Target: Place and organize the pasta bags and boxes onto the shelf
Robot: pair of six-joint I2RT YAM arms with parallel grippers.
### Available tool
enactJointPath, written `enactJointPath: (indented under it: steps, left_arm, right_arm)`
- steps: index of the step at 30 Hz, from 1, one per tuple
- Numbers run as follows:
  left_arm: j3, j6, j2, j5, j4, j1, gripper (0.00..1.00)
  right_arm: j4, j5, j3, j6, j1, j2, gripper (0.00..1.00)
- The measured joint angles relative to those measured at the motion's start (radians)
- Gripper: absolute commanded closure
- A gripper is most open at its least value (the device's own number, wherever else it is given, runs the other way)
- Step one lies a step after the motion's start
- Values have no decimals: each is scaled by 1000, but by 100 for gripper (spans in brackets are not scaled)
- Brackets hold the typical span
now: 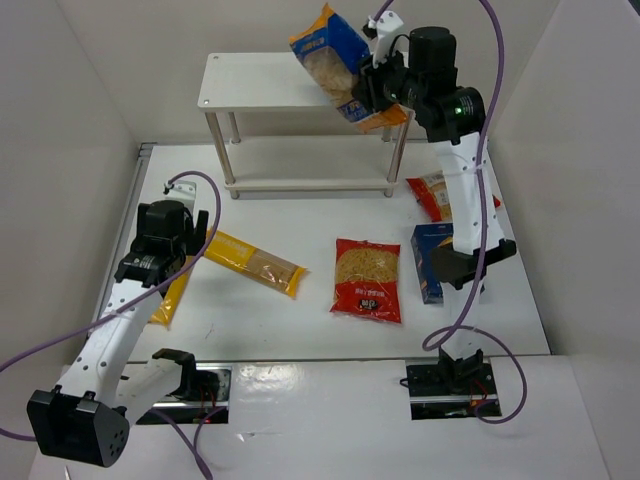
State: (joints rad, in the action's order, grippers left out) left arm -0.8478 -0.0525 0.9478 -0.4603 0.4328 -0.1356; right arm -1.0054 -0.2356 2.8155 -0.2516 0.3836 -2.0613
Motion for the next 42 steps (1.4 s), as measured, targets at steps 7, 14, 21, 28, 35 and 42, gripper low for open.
enactJointPath:
  steps: [7, 14, 21, 28, 35, 42]
  left_arm:
    - [0, 0, 6, 0, 0, 0, 1]
    - [2, -1, 24, 1, 0, 0, 1]
    - [3, -3, 24, 2, -1, 8, 1]
    - [5, -19, 24, 13, -1, 12, 1]
    - [5, -25, 24, 32, 0, 27, 1]
    - [5, -27, 26, 47, 0, 37, 1]
  right_arm:
    - [-41, -4, 143, 40, -47, -85, 100]
    - [-48, -3, 254, 57, -56, -150, 100]
    - [-20, 9, 283, 60, -61, -185, 100]
    - [72, 23, 295, 80, -92, -236, 100]
    - [195, 2, 295, 140, -152, -288, 100]
    - [235, -83, 294, 176, -183, -307, 100]
